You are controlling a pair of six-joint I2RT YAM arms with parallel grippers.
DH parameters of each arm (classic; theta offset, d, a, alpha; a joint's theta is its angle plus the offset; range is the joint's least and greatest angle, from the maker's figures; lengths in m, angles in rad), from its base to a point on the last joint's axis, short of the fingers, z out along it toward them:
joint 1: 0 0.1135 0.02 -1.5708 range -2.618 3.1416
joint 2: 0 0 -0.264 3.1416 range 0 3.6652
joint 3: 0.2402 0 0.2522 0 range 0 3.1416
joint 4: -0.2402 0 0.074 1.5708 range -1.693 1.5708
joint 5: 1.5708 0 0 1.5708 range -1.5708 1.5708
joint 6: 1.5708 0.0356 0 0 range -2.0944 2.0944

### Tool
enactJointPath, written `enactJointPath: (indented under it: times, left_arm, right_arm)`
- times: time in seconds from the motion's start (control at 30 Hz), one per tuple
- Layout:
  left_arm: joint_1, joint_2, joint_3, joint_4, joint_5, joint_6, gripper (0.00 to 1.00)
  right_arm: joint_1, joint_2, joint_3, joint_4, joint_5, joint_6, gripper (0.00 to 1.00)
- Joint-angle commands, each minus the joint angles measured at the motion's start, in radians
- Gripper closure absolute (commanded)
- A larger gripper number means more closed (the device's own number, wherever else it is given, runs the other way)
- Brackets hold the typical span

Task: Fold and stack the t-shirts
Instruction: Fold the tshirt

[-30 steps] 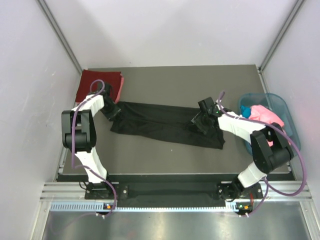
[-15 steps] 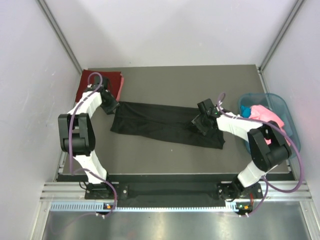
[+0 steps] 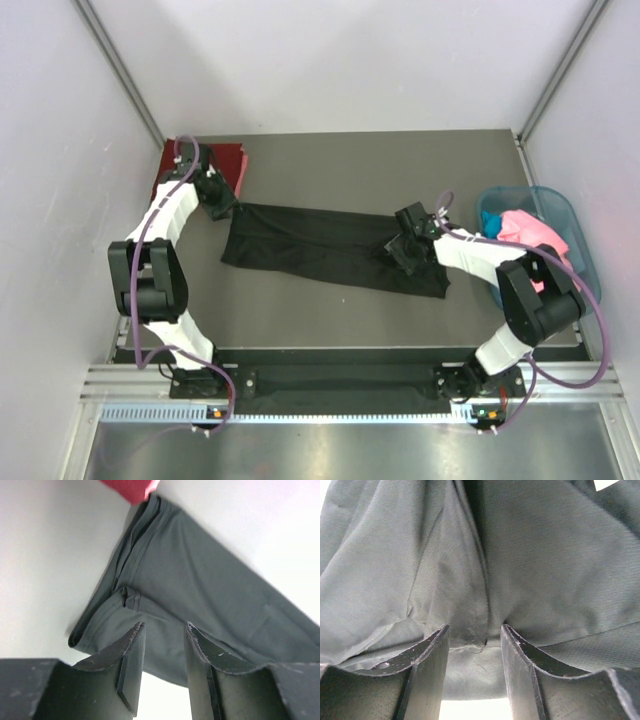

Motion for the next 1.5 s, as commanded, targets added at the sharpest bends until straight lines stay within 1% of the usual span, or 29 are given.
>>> enactJointPath:
  times: [0.0, 0.07, 0.1, 0.17, 0.27, 0.3, 0.37, 0.4, 0.47, 0.5, 0.6, 0.77, 0.83, 0.93, 1.0, 1.07, 1.1, 1.17, 1.27, 1.47]
  left_arm:
    - [-0.001, -0.042, -0.030, 0.002, 0.039, 0.019, 0.58]
    - [0.001, -0.045, -0.035, 0.002, 0.038, 0.021, 0.58]
    - [-0.001, -0.050, -0.038, 0.005, 0.039, 0.021, 0.58]
    - [-0.001, -0.053, -0.043, 0.010, 0.042, 0.021, 0.58]
    - [-0.001, -0.058, -0.040, 0.010, 0.042, 0.021, 0.58]
    - [-0.002, -0.058, -0.038, 0.012, 0.041, 0.021, 0.58]
    - [-0.002, -0.055, -0.036, 0.013, 0.042, 0.019, 0.58]
    - [-0.002, -0.056, -0.038, 0.013, 0.042, 0.019, 0.58]
    - [-0.004, -0.056, -0.038, 0.013, 0.039, 0.019, 0.58]
    - [-0.002, -0.055, -0.041, 0.015, 0.041, 0.019, 0.58]
    - [-0.005, -0.056, -0.044, 0.015, 0.036, 0.019, 0.58]
    - [-0.008, -0.068, -0.070, 0.030, 0.012, 0.010, 0.57]
    - [-0.008, -0.085, -0.087, 0.041, -0.037, -0.004, 0.57]
    - [-0.008, -0.104, -0.121, 0.054, -0.074, -0.021, 0.57]
    - [-0.008, -0.102, -0.142, 0.058, -0.073, -0.024, 0.57]
    - [-0.010, -0.095, -0.156, 0.061, -0.073, -0.030, 0.57]
    - [-0.008, -0.092, -0.162, 0.065, -0.070, -0.032, 0.57]
    - [-0.008, -0.090, -0.170, 0.068, -0.066, -0.035, 0.57]
    - [-0.008, -0.090, -0.181, 0.074, -0.068, -0.036, 0.57]
    - [-0.010, -0.099, -0.193, 0.084, -0.062, -0.030, 0.57]
  right_arm:
    - [0.020, 0.004, 0.012, 0.052, 0.002, 0.030, 0.55]
    - [0.024, 0.012, 0.021, 0.055, 0.016, 0.032, 0.55]
    - [0.026, 0.010, 0.021, 0.065, 0.020, 0.035, 0.58]
    - [0.026, 0.012, 0.022, 0.077, 0.022, 0.035, 0.60]
    - [0.029, 0.018, 0.035, 0.096, 0.028, 0.033, 0.66]
    - [0.030, 0.022, 0.041, 0.097, 0.031, 0.030, 0.70]
    - [0.033, 0.032, 0.056, 0.110, 0.042, 0.022, 0.74]
    - [0.033, 0.038, 0.062, 0.110, 0.045, 0.016, 0.78]
    - [0.033, 0.054, 0.082, 0.114, 0.046, 0.012, 0.82]
    - [0.032, 0.059, 0.090, 0.113, 0.048, 0.006, 0.86]
    - [0.032, 0.070, 0.119, 0.119, 0.060, -0.014, 0.88]
    - [0.030, 0.125, 0.196, 0.133, 0.060, -0.100, 0.87]
    - [0.030, 0.145, 0.217, 0.133, 0.039, -0.177, 0.86]
    - [0.027, 0.128, 0.240, 0.102, 0.048, -0.275, 0.80]
    - [0.021, 0.116, 0.248, 0.094, 0.048, -0.344, 0.73]
    - [0.017, 0.110, 0.281, 0.056, 0.043, -0.390, 0.70]
    - [0.014, 0.113, 0.298, 0.027, 0.045, -0.421, 0.66]
    - [0.009, 0.119, 0.347, -0.066, 0.071, -0.429, 0.64]
    - [0.006, 0.147, 0.400, -0.171, 0.105, -0.372, 0.60]
    - [0.004, 0.228, 0.444, -0.194, 0.069, -0.291, 0.58]
